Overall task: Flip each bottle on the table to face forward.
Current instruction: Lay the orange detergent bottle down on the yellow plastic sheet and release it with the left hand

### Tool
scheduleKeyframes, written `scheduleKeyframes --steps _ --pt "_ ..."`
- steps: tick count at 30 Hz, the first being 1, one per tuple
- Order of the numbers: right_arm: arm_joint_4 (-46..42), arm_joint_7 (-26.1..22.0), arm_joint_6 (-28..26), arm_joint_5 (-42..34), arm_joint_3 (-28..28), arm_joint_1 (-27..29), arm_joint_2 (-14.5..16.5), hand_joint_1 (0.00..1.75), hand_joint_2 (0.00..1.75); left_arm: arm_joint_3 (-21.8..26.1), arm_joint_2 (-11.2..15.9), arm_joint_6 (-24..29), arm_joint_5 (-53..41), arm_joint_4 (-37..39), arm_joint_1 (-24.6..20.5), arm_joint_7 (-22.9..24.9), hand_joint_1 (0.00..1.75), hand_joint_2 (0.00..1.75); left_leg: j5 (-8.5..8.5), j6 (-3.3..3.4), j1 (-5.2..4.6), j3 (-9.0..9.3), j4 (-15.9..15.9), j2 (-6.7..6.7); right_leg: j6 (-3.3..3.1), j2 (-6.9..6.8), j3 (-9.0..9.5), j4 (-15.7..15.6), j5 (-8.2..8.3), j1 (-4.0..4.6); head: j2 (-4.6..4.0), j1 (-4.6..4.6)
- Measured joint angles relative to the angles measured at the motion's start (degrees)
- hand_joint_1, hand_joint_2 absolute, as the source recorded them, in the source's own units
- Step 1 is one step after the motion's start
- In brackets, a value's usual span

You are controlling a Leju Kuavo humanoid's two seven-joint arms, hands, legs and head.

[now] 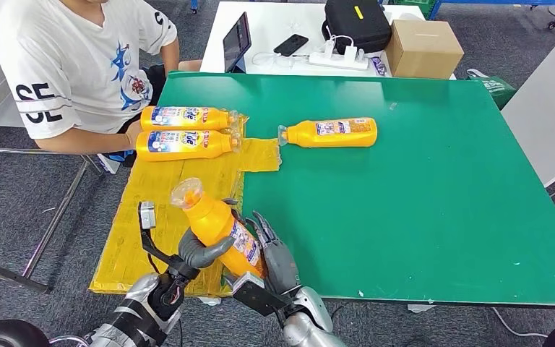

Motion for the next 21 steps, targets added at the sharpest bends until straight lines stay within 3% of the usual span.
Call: scheduleKeyframes --steps 7,21 --pt "-1.4 0.5 3.2 -0.9 -1.4 0.1 -0.1 0.00 0.00 3.2 -0.6 7.8 -4.2 -3.0 0.4 -2.4 1.75 1.75 0.00 0.00 0.01 0.00 0.0 0.01 0.00 0.00 -0.01 0.0 0.00 0.00 0.00 0.01" --pt "-3.0 0.7 3.9 -1.0 -2.2 0.2 -0.1 0.00 0.00 4.9 -0.9 8.5 -5.0 -4.7 0.5 -2.6 1.75 1.75 0.00 0.00 0.00 0.00 0.0 0.01 0.00 0.00 -0.01 0.0 0.00 0.00 0.00 0.01"
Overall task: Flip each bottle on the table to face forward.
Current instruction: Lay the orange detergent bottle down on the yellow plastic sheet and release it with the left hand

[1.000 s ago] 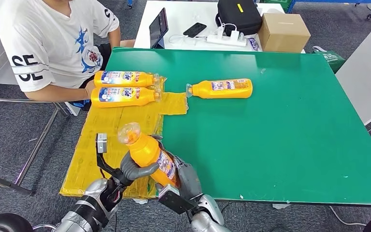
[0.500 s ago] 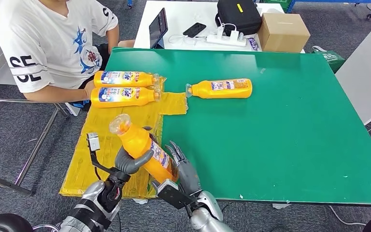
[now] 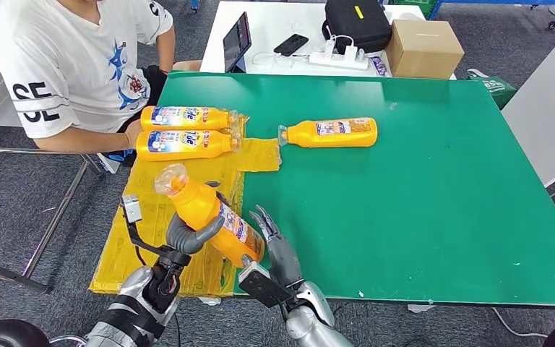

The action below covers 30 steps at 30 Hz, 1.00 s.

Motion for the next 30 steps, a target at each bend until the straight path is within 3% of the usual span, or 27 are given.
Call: scheduleKeyframes --steps 13,20,24,26,28,30 --pt "-0.6 -0.3 0.6 -0.5 0.0 0.2 0.0 0.00 0.00 0.7 -0.3 2.0 -1.4 -0.1 0.1 -0.8 1.75 1.75 0.00 0.00 0.00 0.00 0.0 0.00 0.00 0.00 0.00 0.0 0.00 0.00 0.00 0.00" --pt "-12.1 -1.4 3.0 -2.5 -0.1 3.9 -0.9 0.00 0.00 5.4 -1.2 20.8 -14.8 -2.8 -0.7 -7.5 1.75 1.75 0.01 0.00 0.01 0.00 0.0 0.00 0.00 0.00 -0.03 0.0 0.00 0.01 0.00 -0.01" --pt "-23.3 -1.8 -1.4 -5.9 -0.1 6.9 -1.3 0.00 0.00 8.4 -1.7 36.0 -28.8 -4.3 -2.7 -12.6 1.75 1.75 0.02 -0.01 0.01 -0.04 0.0 0.08 0.00 0.01 -0.08 0.0 0.02 0.01 0.00 -0.01" --pt "-29.3 -1.9 -5.2 -8.5 -0.2 7.7 -1.5 0.00 0.00 9.1 -1.4 46.1 -41.3 -3.9 -5.1 -12.6 1.75 1.75 0.06 0.00 0.01 -0.05 0.0 0.08 0.00 0.00 -0.11 0.0 0.04 0.00 0.00 -0.01" --pt "-35.5 -2.0 -8.8 -11.1 -0.5 8.1 -1.8 0.00 0.00 8.4 -0.3 55.7 -59.6 -0.5 -8.8 -10.7 1.75 1.75 0.13 0.01 0.01 -0.09 0.0 -0.07 0.00 -0.04 -0.10 0.0 0.04 0.00 0.00 0.01" --pt "-40.2 -2.0 -10.6 -12.5 -0.9 8.1 -2.1 0.00 0.00 7.9 0.8 60.9 -77.6 4.3 -12.1 -10.5 1.75 1.75 0.17 0.00 0.01 -0.09 0.0 -0.09 -0.05 -0.05 -0.06 0.0 0.08 0.00 0.00 0.00"
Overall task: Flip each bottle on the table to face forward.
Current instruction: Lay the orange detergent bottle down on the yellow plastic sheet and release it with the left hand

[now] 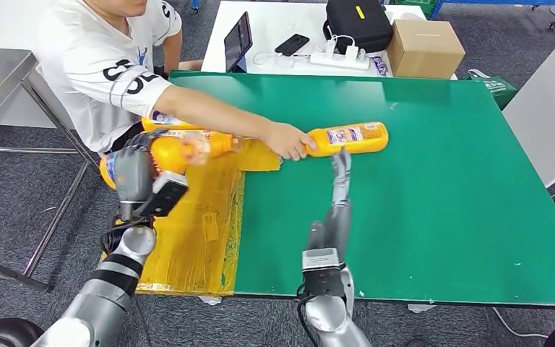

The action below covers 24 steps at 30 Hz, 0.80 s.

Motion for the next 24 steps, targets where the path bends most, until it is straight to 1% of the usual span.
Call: scheduleKeyframes --steps 1,2,3,7,10,16,24 --pt "-1.7 0.0 -0.3 -0.2 -0.1 0.1 -0.1 0.00 0.00 0.0 0.4 0.8 -6.2 1.8 -1.0 -0.3 1.75 1.75 0.00 0.00 0.00 0.01 0.0 0.06 -0.04 0.01 0.00 0.0 0.03 0.00 0.00 -0.01" --pt "-3.2 0.0 -0.4 -0.3 -0.2 0.3 -0.2 0.00 0.00 0.0 0.6 1.1 -10.0 3.2 -1.7 -0.6 1.75 1.75 0.00 -0.01 -0.01 0.02 0.0 0.13 -0.07 0.04 -0.01 0.0 0.06 0.00 0.00 0.00" --pt "-4.6 0.0 -0.5 -0.3 -0.3 0.5 -0.3 0.00 0.00 0.0 0.8 1.2 -10.8 4.4 -2.2 -0.8 1.75 1.75 0.00 -0.01 -0.01 0.02 0.0 0.20 -0.10 0.08 -0.05 0.0 0.09 0.00 0.00 0.00" --pt "-8.0 0.0 -0.5 -0.3 -0.5 1.1 -0.3 0.00 0.00 0.0 1.1 1.3 -1.6 7.4 -3.4 -1.0 1.75 1.75 0.00 -0.01 -0.01 0.01 0.0 0.32 -0.10 0.16 -0.11 0.0 0.09 0.01 0.00 0.00" --pt "-9.3 0.0 -0.5 -0.6 -0.6 1.2 -0.4 0.00 0.00 0.0 1.4 0.7 -0.4 8.4 -3.7 -1.0 1.75 1.75 0.00 -0.02 0.01 -0.01 0.0 0.28 -0.11 0.15 -0.12 0.0 0.08 0.03 0.00 0.00" --pt "-10.5 0.0 -0.5 -1.4 -0.7 1.6 -0.4 0.00 0.00 -0.1 1.9 -3.8 -3.2 9.1 -3.9 0.8 1.75 1.75 0.00 -0.02 0.02 -0.03 0.0 0.33 -0.11 0.16 -0.14 0.0 0.08 0.03 0.00 -0.01" --pt "-11.1 0.0 -0.5 -2.9 -1.2 1.6 -1.2 0.00 0.00 -2.3 3.3 -12.9 -9.3 13.0 -5.7 4.5 1.75 1.75 0.00 -0.01 0.01 -0.03 0.0 0.32 -0.11 0.16 -0.14 0.0 0.08 0.02 0.00 -0.01"
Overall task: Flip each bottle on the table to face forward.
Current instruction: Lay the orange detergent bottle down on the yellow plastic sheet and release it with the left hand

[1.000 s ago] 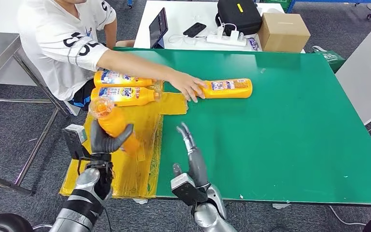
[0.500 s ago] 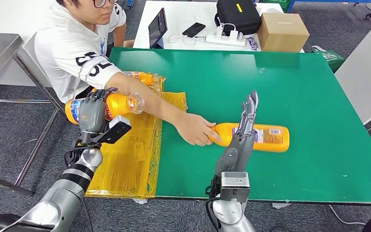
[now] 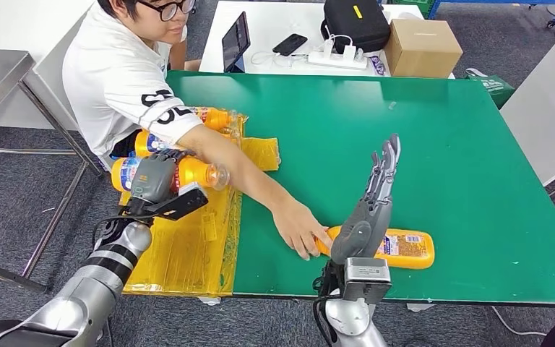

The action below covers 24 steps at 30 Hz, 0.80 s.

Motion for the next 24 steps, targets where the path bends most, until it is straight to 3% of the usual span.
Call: scheduleKeyframes --steps 6,16,24 --pt "0.0 0.0 0.9 -1.6 -0.2 0.0 -0.6 0.00 0.00 -2.2 1.0 -5.8 -2.5 4.3 -1.5 1.5 1.75 1.75 0.00 0.00 0.00 0.00 0.0 0.00 0.00 0.00 -0.01 0.0 0.00 0.01 0.00 0.00" --pt "0.0 0.0 1.1 -2.0 -0.3 0.0 -1.0 0.00 0.00 -3.6 1.9 -7.0 -2.9 7.2 -2.5 1.8 1.75 1.75 0.00 0.00 0.00 -0.01 0.0 -0.01 0.00 0.00 -0.01 0.0 0.00 0.00 0.00 0.01" --pt "0.3 0.0 3.2 -2.7 -0.6 0.0 -1.0 0.00 0.00 -5.1 2.3 -12.4 -4.6 9.5 -3.7 2.6 1.75 1.75 0.00 0.00 0.00 -0.02 0.0 -0.01 0.00 0.00 -0.01 0.0 0.00 0.00 0.00 0.01"
